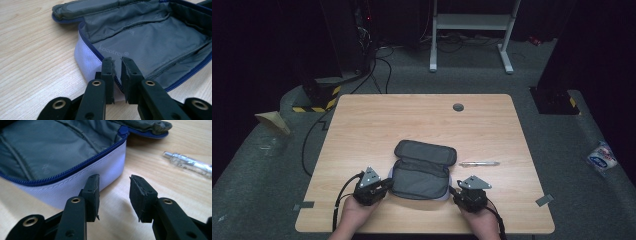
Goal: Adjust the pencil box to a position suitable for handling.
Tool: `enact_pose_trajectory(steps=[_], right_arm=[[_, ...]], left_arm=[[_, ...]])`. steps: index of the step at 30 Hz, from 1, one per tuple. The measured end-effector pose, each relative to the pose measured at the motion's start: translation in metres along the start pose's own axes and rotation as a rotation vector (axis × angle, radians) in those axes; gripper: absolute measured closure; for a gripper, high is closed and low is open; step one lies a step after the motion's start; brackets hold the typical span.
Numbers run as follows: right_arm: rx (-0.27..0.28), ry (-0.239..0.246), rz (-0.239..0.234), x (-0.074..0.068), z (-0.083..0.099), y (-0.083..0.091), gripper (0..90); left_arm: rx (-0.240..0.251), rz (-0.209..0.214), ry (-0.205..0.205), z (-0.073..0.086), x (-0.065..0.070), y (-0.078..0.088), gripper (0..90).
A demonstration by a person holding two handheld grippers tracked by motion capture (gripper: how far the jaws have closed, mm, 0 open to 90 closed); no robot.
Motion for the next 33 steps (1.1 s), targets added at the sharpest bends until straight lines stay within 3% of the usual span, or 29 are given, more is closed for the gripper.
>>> enact_pose_trajectory(steps=[6,13,20,25,28,31,33], right_arm=[[0.001,-0.006,0.018,0.007,-0.005,-0.007,59.4],[0.007,-0.026,0.053,0.018,-0.017,-0.014,58.9],[0.051,-0.04,0.046,0.019,-0.018,0.001,58.0],[0.039,-0.028,0.037,0.014,-0.01,0.01,57.2],[0.027,-0.029,0.034,0.012,-0.004,0.014,56.9],[0.005,-0.012,0.031,0.009,0.0,0.013,56.6],[-0.001,-0.007,0.025,0.007,0.0,0.011,56.5]], left_arm=[[0.019,0.009,0.017,-0.001,0.001,-0.003,81.5],[0.034,0.01,0.005,-0.002,0.006,-0.005,81.8],[0.054,-0.014,-0.003,-0.002,0.002,0.004,80.0],[0.097,-0.058,0.02,0.002,-0.007,0.021,77.0],[0.079,-0.12,0.02,0.007,-0.013,0.024,77.3],[0.01,-0.084,0.054,0.011,-0.015,0.014,77.9],[-0.045,-0.067,0.028,0.013,-0.011,0.006,77.8]])
Point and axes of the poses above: each handheld gripper's, and its own axes: y roughly backward along the jaws, z roughly out of its underside, x roughly to its right, the point moved 1 cm from there along -y, roughly forward along the jaws, and after that the axes turned 6 degrees about -y, right-handed, at the moved point
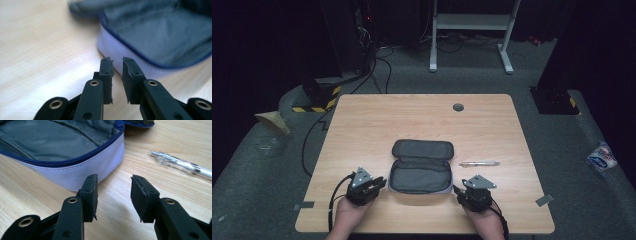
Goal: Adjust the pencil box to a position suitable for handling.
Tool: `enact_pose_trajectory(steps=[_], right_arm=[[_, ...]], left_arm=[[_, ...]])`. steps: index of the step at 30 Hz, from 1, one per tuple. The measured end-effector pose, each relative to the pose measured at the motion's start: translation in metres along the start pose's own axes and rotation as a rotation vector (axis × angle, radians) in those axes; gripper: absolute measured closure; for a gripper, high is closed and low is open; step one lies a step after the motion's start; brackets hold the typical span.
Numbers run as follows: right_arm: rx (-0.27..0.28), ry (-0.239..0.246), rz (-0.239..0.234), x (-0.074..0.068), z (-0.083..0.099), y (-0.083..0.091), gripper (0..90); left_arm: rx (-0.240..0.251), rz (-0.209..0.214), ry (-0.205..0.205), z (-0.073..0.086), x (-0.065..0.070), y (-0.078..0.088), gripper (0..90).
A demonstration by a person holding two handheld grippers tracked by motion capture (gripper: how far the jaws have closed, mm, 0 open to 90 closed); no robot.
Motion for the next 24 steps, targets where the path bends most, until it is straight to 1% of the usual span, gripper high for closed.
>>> enact_pose_trajectory(steps=[2,3,4,5,6,10,11,13,15,19,20,22,24], right_arm=[[-0.006,0.002,-0.003,-0.002,0.0,-0.003,56.5],[-0.008,0.008,-0.003,-0.003,-0.001,-0.004,56.7],[-0.011,0.006,0.001,-0.004,-0.001,-0.006,56.8],[-0.01,0.008,0.003,-0.003,-0.002,-0.007,56.8],[-0.011,0.005,0.006,-0.002,-0.003,-0.009,56.7],[-0.012,-0.015,0.016,0.005,-0.007,-0.015,56.5],[-0.012,-0.019,0.019,0.007,-0.007,-0.015,56.5],[-0.01,-0.027,0.028,0.01,-0.009,-0.016,56.4],[-0.01,-0.038,0.034,0.013,-0.009,-0.016,55.9],[-0.008,-0.042,0.037,0.016,-0.008,-0.015,55.3],[-0.007,-0.038,0.039,0.017,-0.008,-0.015,55.1],[-0.007,-0.048,0.041,0.017,-0.008,-0.014,54.9],[-0.001,-0.047,0.042,0.019,-0.008,-0.012,54.5]], left_arm=[[-0.009,0.0,-0.016,0.0,0.005,-0.004,78.0],[-0.005,-0.001,-0.014,-0.001,0.006,-0.005,78.4],[0.0,0.002,-0.009,-0.002,0.006,-0.005,78.5],[0.002,0.009,0.003,-0.003,0.006,-0.007,78.6],[0.003,0.01,0.004,-0.003,0.005,-0.008,78.7],[0.013,0.021,0.018,-0.005,0.005,-0.014,78.9],[0.016,0.02,0.013,-0.006,0.005,-0.016,79.1],[0.022,0.024,0.019,-0.008,0.006,-0.019,79.3],[0.02,0.028,0.012,-0.009,0.006,-0.02,79.2],[0.022,0.023,0.007,-0.008,0.006,-0.018,78.7],[0.028,0.017,0.008,-0.008,0.005,-0.017,78.3],[0.031,0.009,0.012,-0.007,0.002,-0.015,77.8],[0.033,-0.005,0.014,-0.006,-0.001,-0.013,77.1]])
Point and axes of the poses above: each handheld gripper's, and its own axes: y roughly backward along the jaws, z roughly out of its underside, x roughly to its right, the point moved 1 cm from there along -y, roughly forward along the jaws, and after that the axes turned 6 degrees about -y, right-handed, at the moved point
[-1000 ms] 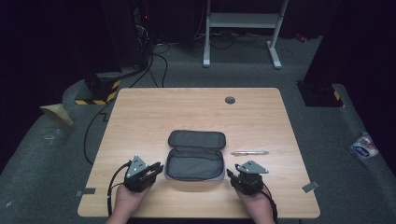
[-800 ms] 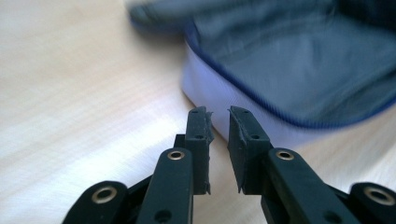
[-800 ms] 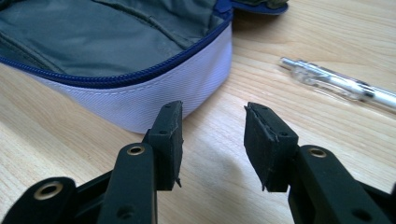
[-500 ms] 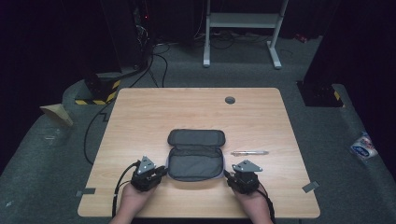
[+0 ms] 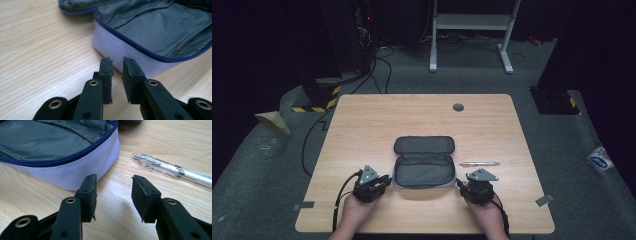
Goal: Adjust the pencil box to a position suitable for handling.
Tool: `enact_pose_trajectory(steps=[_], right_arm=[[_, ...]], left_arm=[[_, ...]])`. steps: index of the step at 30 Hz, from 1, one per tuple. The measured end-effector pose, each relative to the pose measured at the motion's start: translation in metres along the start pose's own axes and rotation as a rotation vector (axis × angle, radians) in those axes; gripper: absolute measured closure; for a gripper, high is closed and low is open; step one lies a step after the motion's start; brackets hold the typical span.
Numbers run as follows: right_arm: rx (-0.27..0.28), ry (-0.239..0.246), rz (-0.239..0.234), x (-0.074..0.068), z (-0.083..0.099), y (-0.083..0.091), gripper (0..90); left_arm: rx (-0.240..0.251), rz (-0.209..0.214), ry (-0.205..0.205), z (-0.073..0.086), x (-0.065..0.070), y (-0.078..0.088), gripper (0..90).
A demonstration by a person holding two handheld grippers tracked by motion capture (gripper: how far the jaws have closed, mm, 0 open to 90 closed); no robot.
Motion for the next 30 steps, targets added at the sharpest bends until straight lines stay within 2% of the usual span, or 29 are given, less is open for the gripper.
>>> enact_pose_trajectory(steps=[2,5,8,12,14,17,22,26,30], right_arm=[[0.006,0.002,0.003,0.002,0.0,0.001,54.1],[0.013,-0.004,0.01,0.005,0.0,0.002,54.0],[0.015,-0.021,0.012,0.008,0.0,0.003,54.5],[0.018,-0.023,0.019,0.01,-0.001,0.004,53.8],[0.021,-0.029,0.018,0.012,-0.001,0.004,53.2],[0.024,-0.032,0.018,0.013,-0.001,0.004,52.0],[0.012,-0.03,0.019,0.013,-0.002,0.0,50.5],[0.013,-0.038,0.025,0.014,-0.01,-0.006,50.6],[-0.011,-0.036,0.053,0.02,-0.027,-0.019,52.0]], left_arm=[[-0.007,-0.022,-0.007,0.002,-0.005,0.002,76.1],[-0.025,-0.076,-0.009,0.007,-0.016,0.003,73.7],[-0.074,-0.147,0.028,0.016,-0.034,0.002,68.3],[-0.087,-0.207,0.057,0.02,-0.048,0.005,62.3],[-0.087,-0.241,0.057,0.023,-0.053,0.007,55.6],[-0.09,-0.229,0.12,0.024,-0.058,0.006,45.4],[-0.095,-0.226,0.102,0.025,-0.056,0.006,35.1],[-0.09,-0.228,0.115,0.025,-0.055,0.006,33.9],[-0.089,-0.227,0.114,0.025,-0.055,0.006,33.8]])
Point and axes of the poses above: each handheld gripper's, and its own axes: y roughly backward along the jaws, z roughly out of its underside, x roughly to its right, the point moved 1 cm from there along -y, roughly forward along the jaws, and after that the axes turned 6 degrees about -y, right-handed, at the moved point
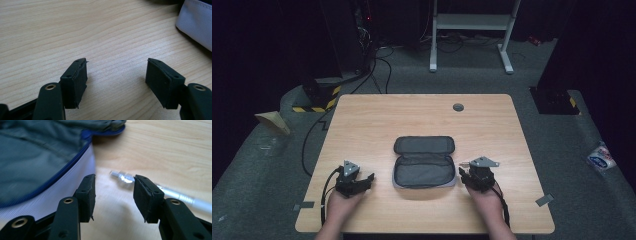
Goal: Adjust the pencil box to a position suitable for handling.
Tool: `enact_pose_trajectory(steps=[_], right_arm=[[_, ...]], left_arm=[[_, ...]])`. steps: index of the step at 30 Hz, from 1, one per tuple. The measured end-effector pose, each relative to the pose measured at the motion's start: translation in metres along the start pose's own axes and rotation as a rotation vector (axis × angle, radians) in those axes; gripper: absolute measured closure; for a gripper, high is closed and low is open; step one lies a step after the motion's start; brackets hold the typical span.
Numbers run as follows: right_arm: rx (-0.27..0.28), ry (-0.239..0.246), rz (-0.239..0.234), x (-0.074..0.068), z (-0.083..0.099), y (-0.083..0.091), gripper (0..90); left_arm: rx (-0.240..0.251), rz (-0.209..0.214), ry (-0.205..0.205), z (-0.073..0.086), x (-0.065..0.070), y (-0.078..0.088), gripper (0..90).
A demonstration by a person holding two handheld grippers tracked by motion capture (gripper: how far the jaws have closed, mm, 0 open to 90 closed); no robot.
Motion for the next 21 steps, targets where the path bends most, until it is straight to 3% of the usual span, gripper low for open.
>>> enact_pose_trajectory(steps=[8,11,14,21], right_arm=[[-0.055,-0.02,0.022,0.007,-0.032,-0.029,63.2],[-0.085,-0.04,0.019,0.008,-0.032,-0.036,63.6],[-0.112,-0.025,0.02,0.007,-0.028,-0.04,62.7],[-0.11,-0.013,-0.009,0.005,-0.014,-0.026,59.0]], left_arm=[[0.002,0.0,0.0,0.0,0.0,0.0,33.8],[0.002,0.0,-0.001,0.0,0.0,0.0,33.8],[0.0,0.001,-0.004,0.0,0.0,0.0,33.8],[-0.002,0.001,-0.005,0.0,0.0,0.0,33.9]])
Point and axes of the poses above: each handheld gripper's, and its own axes: y roughly backward along the jaws, z roughly out of its underside, x roughly to its right, the point moved 1 cm from there along -y, roughly forward along the jaws, and after that the axes turned 6 degrees about -y, right-handed, at the moved point
